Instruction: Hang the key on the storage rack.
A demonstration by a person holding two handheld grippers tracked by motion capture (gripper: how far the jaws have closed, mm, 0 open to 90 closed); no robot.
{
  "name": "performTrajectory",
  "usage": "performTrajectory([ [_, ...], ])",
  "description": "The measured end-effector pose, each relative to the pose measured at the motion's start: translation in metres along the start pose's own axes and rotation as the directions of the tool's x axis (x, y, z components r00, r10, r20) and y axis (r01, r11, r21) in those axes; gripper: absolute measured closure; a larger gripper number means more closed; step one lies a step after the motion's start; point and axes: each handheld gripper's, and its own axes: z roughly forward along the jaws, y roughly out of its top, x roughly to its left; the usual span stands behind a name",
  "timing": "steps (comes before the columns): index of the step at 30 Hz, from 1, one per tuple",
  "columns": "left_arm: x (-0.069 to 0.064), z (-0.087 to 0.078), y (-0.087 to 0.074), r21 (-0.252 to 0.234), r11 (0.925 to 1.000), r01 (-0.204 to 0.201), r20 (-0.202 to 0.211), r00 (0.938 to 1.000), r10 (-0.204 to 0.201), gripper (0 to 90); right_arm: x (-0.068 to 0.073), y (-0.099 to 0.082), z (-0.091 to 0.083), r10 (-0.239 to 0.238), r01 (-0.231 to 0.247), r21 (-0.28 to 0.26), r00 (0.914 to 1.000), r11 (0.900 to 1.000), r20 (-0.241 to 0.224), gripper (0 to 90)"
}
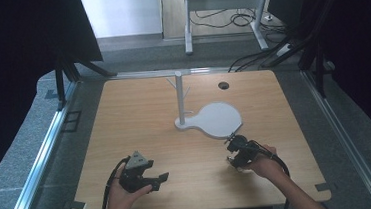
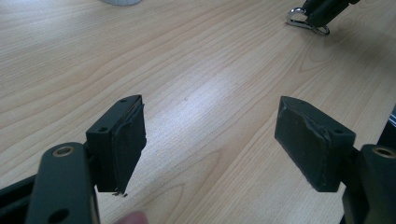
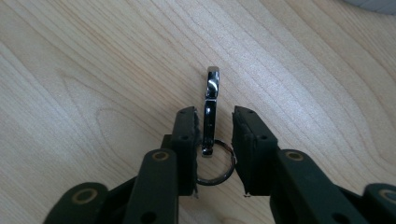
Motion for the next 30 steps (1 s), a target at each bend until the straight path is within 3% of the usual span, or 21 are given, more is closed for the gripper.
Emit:
performTrajectory([
  [10,-0.001,0.004,-0.001,0.011,0.9999,-0.005,0.0,1.0,0.005,25.3,0.001,-0.001,0.006,-0.009,0.009,0.014,1.0,0.9999,0.0,77.7],
  [13,-0.001,0.006,-0.001,0.019,0.9998,-0.008,0.0,1.0,0.008,25.3,0.003,-0.002,0.007,-0.013,0.013,0.012,0.9999,0.9998,0.011,83.7],
  [24,0.001,0.008,-0.002,0.026,0.9996,-0.007,-0.003,1.0,0.007,25.4,0.002,-0.005,0.006,-0.012,0.012,0.015,0.9995,0.9998,0.028,85.0],
  [30,0.0,0.008,-0.001,0.024,0.9997,-0.006,-0.003,1.0,0.006,25.5,-0.001,-0.005,-0.007,-0.004,0.006,-0.035,0.9992,0.9994,0.039,85.1],
])
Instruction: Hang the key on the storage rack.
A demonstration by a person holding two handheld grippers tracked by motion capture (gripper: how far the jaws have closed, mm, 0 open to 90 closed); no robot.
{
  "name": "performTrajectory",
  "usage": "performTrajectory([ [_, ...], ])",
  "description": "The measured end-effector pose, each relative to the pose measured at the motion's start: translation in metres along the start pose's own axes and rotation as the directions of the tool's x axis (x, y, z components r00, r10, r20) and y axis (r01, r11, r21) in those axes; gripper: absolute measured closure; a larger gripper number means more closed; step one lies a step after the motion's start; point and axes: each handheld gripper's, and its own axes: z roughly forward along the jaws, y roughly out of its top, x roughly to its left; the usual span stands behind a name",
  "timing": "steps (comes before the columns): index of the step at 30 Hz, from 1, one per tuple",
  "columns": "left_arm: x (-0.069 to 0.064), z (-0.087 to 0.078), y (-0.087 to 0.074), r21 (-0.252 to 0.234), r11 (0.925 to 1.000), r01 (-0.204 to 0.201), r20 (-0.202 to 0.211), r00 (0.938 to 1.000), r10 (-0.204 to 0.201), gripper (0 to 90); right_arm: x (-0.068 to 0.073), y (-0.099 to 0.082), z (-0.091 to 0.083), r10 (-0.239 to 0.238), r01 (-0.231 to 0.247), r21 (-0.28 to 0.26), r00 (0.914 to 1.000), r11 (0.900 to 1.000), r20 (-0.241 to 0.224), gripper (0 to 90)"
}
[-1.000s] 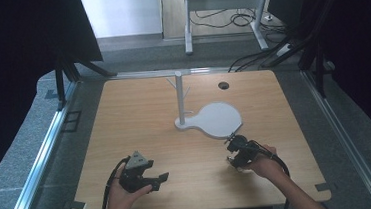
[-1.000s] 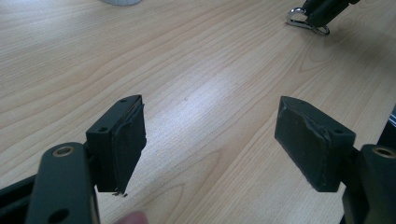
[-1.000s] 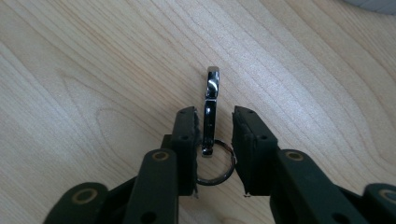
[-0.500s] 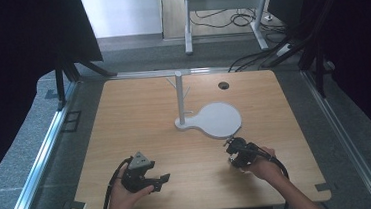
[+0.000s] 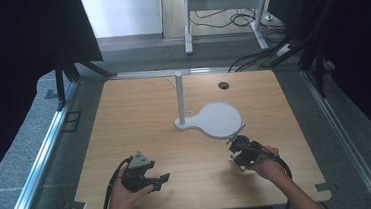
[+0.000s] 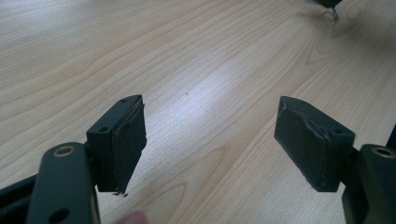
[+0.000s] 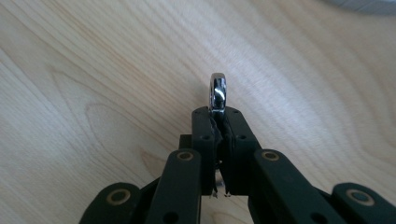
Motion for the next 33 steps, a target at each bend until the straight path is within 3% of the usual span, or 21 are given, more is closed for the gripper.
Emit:
performTrajectory([
  [8,-0.001,0.0,0.001,-0.002,1.0,-0.004,0.002,1.0,0.004,25.5,-0.002,0.006,-0.023,-0.002,0.003,-0.059,0.9998,0.9983,0.019,85.0],
  [17,-0.001,-0.001,0.001,-0.004,1.0,-0.003,0.005,1.0,0.003,25.6,-0.012,0.02,-0.051,0.034,-0.028,-0.153,0.9988,0.9878,0.037,85.0],
  [33,-0.002,0.0,0.001,0.001,1.0,-0.008,0.01,0.9999,0.008,25.7,-0.022,0.049,-0.066,0.045,-0.036,-0.223,0.9983,0.9741,0.037,85.0],
])
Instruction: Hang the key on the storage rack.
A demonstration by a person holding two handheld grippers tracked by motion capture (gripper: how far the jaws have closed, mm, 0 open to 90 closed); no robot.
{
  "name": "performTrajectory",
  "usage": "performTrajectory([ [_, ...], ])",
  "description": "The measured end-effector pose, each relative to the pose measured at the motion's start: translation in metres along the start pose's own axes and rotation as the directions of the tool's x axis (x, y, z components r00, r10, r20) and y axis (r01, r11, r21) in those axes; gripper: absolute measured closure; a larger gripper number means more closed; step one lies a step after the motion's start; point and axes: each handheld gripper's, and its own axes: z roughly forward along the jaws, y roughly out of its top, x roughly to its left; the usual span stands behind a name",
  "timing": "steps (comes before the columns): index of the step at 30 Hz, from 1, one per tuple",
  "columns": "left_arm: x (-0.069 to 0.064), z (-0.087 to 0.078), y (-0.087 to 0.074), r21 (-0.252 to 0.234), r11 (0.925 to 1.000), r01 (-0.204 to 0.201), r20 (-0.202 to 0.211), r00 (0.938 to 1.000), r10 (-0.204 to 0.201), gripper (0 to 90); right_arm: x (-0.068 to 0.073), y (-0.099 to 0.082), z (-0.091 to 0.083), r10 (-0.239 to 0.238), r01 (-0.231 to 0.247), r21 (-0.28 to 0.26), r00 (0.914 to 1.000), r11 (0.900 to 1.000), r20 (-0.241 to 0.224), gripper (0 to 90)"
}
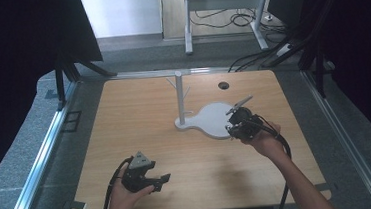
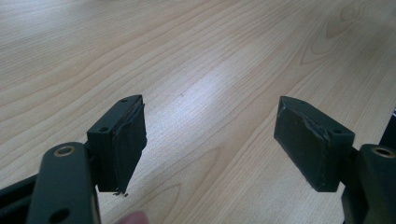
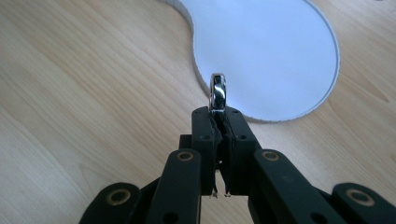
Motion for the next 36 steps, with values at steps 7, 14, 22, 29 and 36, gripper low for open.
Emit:
performTrajectory([
  [7,-0.002,0.003,0.0,0.007,1.0,-0.006,0.005,1.0,0.006,25.6,-0.006,0.011,0.002,0.007,-0.007,-0.01,1.0,0.9999,-0.001,85.0],
  [14,-0.004,0.006,-0.001,0.018,0.9998,-0.009,0.009,0.9999,0.009,25.7,-0.012,0.023,0.004,0.013,-0.013,-0.013,0.9999,0.9998,0.006,85.0],
  [22,-0.006,0.009,-0.001,0.025,0.9996,-0.016,0.014,0.9998,0.015,25.7,-0.019,0.039,0.005,0.02,-0.02,-0.028,0.9997,0.9994,0.016,85.0],
  [29,-0.007,0.01,-0.001,0.031,0.9993,-0.019,0.013,0.9997,0.019,25.7,-0.022,0.051,0.009,0.027,-0.026,-0.042,0.9996,0.9988,0.012,85.0],
  [36,-0.008,0.011,-0.001,0.036,0.999,-0.026,0.015,0.9996,0.026,25.7,-0.023,0.058,0.012,0.028,-0.027,-0.051,0.9995,0.9983,0.012,85.0],
])
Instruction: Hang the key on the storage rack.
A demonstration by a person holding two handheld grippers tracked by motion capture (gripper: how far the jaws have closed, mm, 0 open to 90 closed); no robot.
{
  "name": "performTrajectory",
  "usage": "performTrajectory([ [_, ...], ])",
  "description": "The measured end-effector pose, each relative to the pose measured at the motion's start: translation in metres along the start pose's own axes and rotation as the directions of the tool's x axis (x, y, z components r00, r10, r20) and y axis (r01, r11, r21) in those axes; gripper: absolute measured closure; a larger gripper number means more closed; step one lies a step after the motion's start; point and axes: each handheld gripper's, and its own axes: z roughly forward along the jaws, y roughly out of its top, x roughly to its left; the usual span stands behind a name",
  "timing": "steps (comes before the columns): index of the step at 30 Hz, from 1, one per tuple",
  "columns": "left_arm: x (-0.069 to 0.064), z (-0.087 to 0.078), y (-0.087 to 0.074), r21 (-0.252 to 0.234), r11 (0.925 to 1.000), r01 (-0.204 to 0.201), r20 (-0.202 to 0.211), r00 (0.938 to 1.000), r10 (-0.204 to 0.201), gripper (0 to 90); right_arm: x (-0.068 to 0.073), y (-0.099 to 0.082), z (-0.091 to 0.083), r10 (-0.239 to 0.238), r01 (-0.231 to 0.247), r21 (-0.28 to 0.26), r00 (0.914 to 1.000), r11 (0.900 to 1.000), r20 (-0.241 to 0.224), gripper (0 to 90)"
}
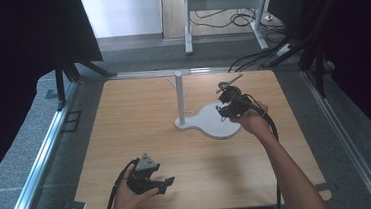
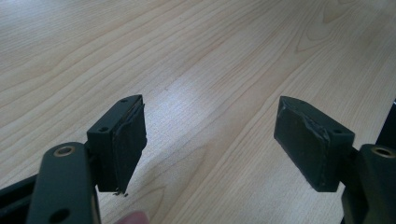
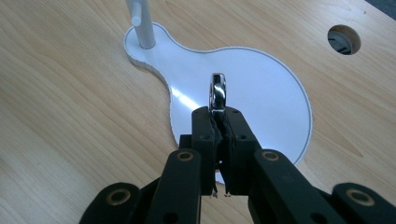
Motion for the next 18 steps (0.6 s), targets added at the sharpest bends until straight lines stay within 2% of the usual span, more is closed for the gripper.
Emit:
performTrajectory([
  [12,0.001,0.001,0.0,0.003,1.0,0.001,-0.006,1.0,-0.001,25.6,-0.005,0.013,0.004,0.015,-0.015,-0.028,0.9999,0.9995,0.0,85.0],
  [18,-0.002,0.004,0.0,0.013,0.9998,-0.012,-0.002,0.9999,0.012,25.7,-0.006,0.022,0.009,0.014,-0.013,-0.035,0.9998,0.9993,0.011,85.0],
])
